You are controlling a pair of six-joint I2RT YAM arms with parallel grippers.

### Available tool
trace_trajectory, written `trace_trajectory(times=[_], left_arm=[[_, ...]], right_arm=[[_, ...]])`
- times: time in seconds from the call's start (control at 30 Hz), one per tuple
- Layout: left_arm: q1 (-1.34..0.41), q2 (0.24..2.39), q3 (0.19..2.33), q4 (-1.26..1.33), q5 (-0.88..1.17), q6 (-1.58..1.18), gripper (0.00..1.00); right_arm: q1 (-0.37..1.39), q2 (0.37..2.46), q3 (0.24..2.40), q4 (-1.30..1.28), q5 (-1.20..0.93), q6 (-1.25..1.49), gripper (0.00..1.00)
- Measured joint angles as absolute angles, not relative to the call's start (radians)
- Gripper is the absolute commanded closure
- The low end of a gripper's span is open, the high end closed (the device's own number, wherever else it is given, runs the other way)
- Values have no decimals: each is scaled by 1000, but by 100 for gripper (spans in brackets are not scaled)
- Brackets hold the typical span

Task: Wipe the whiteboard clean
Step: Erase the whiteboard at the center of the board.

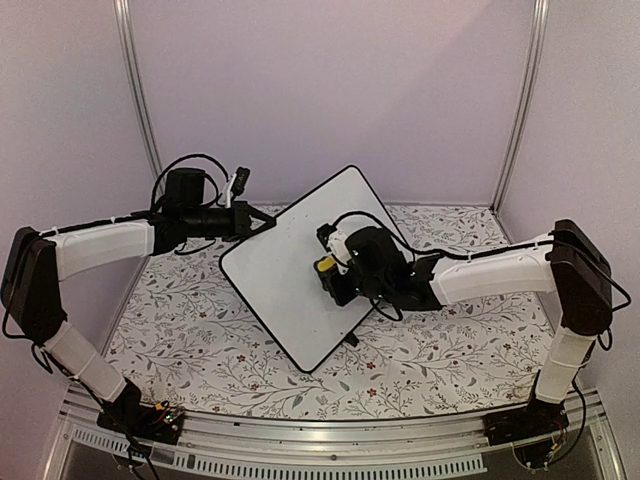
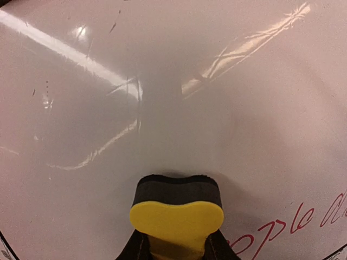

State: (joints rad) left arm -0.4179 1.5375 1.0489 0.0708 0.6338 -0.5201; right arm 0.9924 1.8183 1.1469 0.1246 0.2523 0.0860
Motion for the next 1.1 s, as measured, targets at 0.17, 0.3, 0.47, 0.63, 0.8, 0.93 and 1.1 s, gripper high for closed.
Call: trace_trajectory(times=[0.17,0.3,0.47,0.63,0.8,0.93,1.1], left_arm=[[-419,1538,1049,70,645,-520,100],[-419,1538,1049,70,647,-520,100],[-419,1538,1049,70,647,-520,100],[-418,1538,1049,63,637,-524,100],[-419,1538,1049,64,639,-525,100],[-419,1538,1049,64,639,-525,100],[-419,1538,1049,66,641,-525,100]], right_arm=[[974,1820,1215,148,253,64,100],[974,1821,1219,162,252,62,100],[974,1821,1188,188,250,68,100],[975,1816,1101,226,247,93,100],[975,1797,1037,256,240,120,100],[975,1795,1035,257,240,123,100],[975,1795,1056,237,241,115,100]])
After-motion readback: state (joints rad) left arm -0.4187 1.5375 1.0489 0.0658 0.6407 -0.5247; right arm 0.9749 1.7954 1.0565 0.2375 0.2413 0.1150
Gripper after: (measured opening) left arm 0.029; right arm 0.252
